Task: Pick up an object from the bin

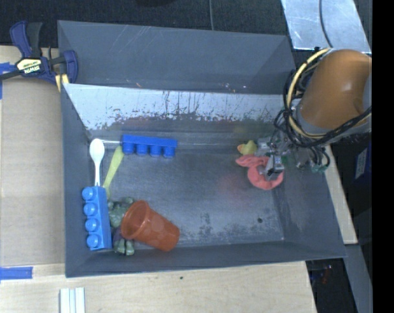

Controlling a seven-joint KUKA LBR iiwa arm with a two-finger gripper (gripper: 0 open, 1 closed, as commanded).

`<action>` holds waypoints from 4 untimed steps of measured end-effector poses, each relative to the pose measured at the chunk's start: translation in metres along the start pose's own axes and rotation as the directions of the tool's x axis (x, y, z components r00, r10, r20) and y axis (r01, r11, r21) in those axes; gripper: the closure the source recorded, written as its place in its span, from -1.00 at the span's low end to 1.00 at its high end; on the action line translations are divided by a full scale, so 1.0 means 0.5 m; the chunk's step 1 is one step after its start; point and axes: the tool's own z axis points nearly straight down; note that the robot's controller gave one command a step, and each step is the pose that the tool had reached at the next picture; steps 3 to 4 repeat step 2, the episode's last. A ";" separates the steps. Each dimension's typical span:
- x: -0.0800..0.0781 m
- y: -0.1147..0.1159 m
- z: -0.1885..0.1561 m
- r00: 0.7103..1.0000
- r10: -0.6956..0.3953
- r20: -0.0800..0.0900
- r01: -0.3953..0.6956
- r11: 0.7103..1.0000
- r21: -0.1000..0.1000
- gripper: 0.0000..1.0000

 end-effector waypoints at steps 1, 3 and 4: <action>-0.004 -0.002 -0.150 0.979 -0.202 -0.001 0.202 0.979 0.000 1.00; -0.010 -0.004 -0.213 0.945 -0.328 0.003 0.328 0.945 0.002 1.00; -0.010 -0.004 -0.213 0.945 -0.328 0.003 0.328 0.945 0.002 1.00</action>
Offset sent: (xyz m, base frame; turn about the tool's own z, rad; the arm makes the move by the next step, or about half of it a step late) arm 0.0072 -0.0032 0.1911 -0.0218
